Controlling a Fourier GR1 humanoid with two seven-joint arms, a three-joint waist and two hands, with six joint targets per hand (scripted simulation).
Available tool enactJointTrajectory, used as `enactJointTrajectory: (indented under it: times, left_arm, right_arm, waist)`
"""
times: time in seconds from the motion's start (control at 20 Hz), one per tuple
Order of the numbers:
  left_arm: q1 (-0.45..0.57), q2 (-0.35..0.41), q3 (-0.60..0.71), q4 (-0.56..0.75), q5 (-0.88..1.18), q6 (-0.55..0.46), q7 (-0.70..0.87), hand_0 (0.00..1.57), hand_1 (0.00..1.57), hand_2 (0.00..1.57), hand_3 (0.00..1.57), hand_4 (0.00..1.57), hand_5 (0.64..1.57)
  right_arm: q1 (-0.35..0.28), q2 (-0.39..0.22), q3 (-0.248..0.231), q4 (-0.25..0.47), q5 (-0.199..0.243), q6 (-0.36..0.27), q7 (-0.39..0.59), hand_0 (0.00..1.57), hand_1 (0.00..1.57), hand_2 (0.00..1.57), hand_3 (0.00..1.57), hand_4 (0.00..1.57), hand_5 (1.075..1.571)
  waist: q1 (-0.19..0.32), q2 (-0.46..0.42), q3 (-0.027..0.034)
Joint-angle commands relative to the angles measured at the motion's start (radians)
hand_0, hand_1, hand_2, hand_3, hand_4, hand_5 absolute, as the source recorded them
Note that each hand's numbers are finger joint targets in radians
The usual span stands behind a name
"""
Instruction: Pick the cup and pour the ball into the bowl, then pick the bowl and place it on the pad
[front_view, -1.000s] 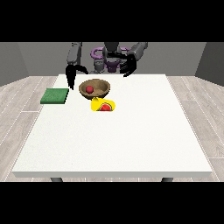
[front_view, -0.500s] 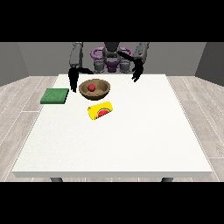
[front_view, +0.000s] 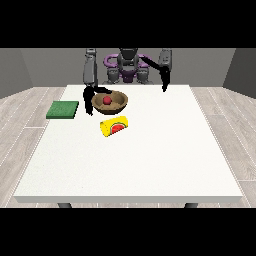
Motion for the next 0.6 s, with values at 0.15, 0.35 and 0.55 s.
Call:
enactJointTrajectory:
  times: [0.15,0.35,0.55]
  left_arm:
    - [-0.013,0.039,0.017,-0.045,0.018,-0.045,-0.02,0.0,0.0,0.0,0.0,0.0,0.752]
    - [0.028,0.046,0.035,0.001,0.026,-0.049,-0.028,0.0,0.0,0.0,0.0,0.0,0.743]
    - [0.069,0.061,0.093,0.084,0.054,-0.06,-0.11,0.0,0.0,0.0,0.0,0.0,0.72]
  right_arm:
    - [0.029,0.012,-0.053,0.082,-0.034,-0.077,0.059,1.57,1.57,1.57,1.22,0.82,1.55]
    - [0.034,0.025,-0.035,0.044,-0.027,-0.129,0.126,1.57,1.57,1.57,0.82,0.86,1.543]
    - [-0.028,-0.009,0.004,-0.018,-0.009,-0.17,0.255,1.57,1.57,1.57,0.8,0.9,1.548]
  waist:
    - [0.051,0.064,0.004]
    - [0.01,-0.004,0.0028]
    - [-0.049,-0.059,0.0034]
